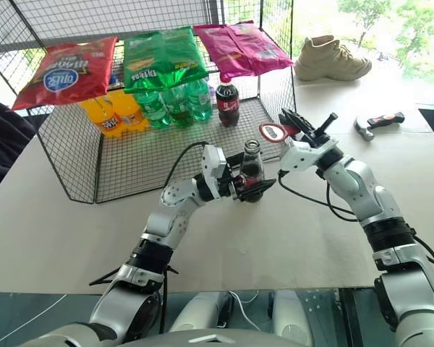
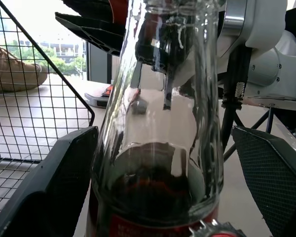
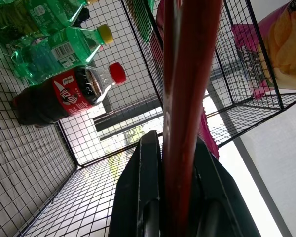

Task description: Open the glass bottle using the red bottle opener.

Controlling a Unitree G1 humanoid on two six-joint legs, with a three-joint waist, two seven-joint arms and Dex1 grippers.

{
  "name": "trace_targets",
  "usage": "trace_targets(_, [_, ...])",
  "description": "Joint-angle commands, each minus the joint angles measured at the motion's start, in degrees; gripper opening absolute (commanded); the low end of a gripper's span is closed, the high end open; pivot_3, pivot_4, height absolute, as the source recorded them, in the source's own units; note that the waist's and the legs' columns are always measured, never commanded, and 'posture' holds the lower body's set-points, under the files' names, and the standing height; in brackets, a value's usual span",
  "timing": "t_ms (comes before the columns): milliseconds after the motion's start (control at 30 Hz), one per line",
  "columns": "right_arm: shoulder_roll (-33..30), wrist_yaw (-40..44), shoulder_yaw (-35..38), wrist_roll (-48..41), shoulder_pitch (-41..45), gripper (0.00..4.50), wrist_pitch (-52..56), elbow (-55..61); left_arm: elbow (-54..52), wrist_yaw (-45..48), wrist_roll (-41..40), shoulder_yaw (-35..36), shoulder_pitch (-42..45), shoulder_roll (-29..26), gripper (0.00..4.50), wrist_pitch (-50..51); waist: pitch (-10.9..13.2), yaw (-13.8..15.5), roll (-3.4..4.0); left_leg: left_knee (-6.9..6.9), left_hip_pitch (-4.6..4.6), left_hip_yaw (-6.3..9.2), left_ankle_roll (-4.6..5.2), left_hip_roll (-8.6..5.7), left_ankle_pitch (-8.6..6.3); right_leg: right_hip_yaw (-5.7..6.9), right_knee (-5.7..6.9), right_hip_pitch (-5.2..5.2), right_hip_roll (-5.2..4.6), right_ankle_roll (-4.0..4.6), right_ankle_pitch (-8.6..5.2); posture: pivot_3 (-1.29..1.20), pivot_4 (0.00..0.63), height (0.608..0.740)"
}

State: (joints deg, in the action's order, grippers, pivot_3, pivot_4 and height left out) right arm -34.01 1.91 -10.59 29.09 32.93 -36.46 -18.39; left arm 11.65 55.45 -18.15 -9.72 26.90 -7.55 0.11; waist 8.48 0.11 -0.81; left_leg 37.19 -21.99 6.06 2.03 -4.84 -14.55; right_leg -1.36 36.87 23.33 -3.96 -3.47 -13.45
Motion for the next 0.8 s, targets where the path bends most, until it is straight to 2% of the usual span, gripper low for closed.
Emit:
trace_targets(33, [-0.06,-0.78,2.12,-1.30,-0.11,0.00,-0.23,1.15,-3.68,0.33,-0.27,-0.24,-0.64,-1.02,4.45,0.16,0.00,-0.09,0.00,0.00,0.00,0.00,0.00,0.00,0.00,0.00,0.00,0.00,0.00,0.00,0.00,0.00,0.150,0.740])
trace_targets(567, [-0.21,-0.73,2.90,-2.97,-1.13,0.00,-0.29,-0.44,-11.52,-0.90,-1.09,0.95,-5.54,-6.41,4.45,3.06,0.01,-0.82,0.01,-0.02,0.01,-0.06,0.00,0.02,0.00,-0.07,0.04,0.03,0.00,0.00,0.00,0.00,0.150,0.740])
trace_targets(800, [-0.24,0.58,3.57,-5.52,-4.01,0.00,0.46,0.83,-13.26,-4.33,0.11,2.76,-6.75,-7.12,4.45,0.02,0.01,-0.79,0.01,-0.02,0.01,-0.06,0.00,0.02,0.00,-0.08,0.04,0.04,-0.01,0.00,0.00,0.00,0.150,0.740])
